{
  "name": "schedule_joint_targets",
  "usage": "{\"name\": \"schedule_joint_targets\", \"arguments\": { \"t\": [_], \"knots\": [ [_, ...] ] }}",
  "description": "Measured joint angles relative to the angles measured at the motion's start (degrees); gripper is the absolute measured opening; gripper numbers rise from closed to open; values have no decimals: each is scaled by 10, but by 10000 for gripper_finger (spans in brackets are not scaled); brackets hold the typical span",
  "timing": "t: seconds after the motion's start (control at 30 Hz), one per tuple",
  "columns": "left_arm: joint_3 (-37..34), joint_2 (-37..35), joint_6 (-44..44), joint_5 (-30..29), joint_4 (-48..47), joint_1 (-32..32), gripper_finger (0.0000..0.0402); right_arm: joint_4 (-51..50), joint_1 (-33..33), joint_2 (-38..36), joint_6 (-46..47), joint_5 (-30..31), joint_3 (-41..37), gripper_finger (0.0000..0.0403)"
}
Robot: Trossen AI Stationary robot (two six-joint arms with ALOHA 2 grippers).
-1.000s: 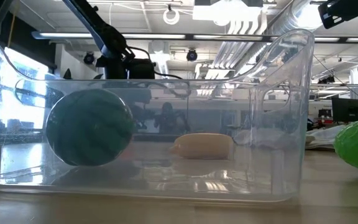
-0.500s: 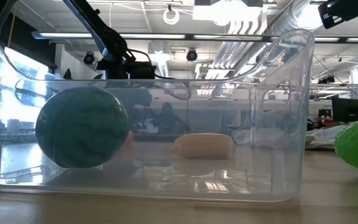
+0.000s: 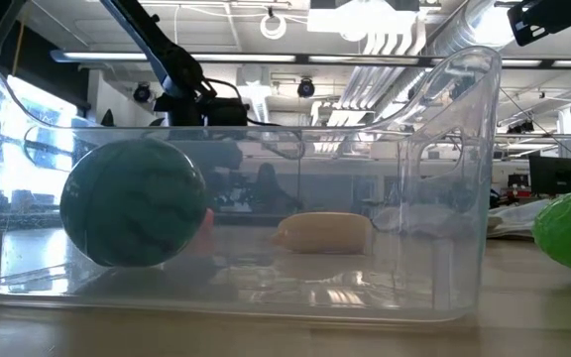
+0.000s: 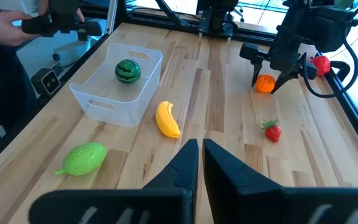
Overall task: Pick and placing Produce into tupperware
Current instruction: Put the tangerine into the bin
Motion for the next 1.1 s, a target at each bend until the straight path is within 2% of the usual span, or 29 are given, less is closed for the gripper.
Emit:
{"name": "schedule_joint_targets", "arguments": {
  "t": [0.23, 0.47, 0.7, 0.87, 1.1],
  "knots": [
    [0, 0, 1, -9, 1, 0, 258, 0, 0, 0, 0, 0, 0, 16],
    [0, 0, -5, -9, 1, 0, 232, 0, 0, 0, 0, 0, 0, 16],
    [0, 0, -7, -15, 1, 0, 251, 0, 0, 0, 0, 0, 0, 16],
    [0, 0, -14, -16, 2, 0, 231, 0, 0, 0, 0, 0, 0, 16],
    [0, 0, -14, -20, 1, 0, 240, 0, 0, 0, 0, 0, 0, 16]
  ]
}}
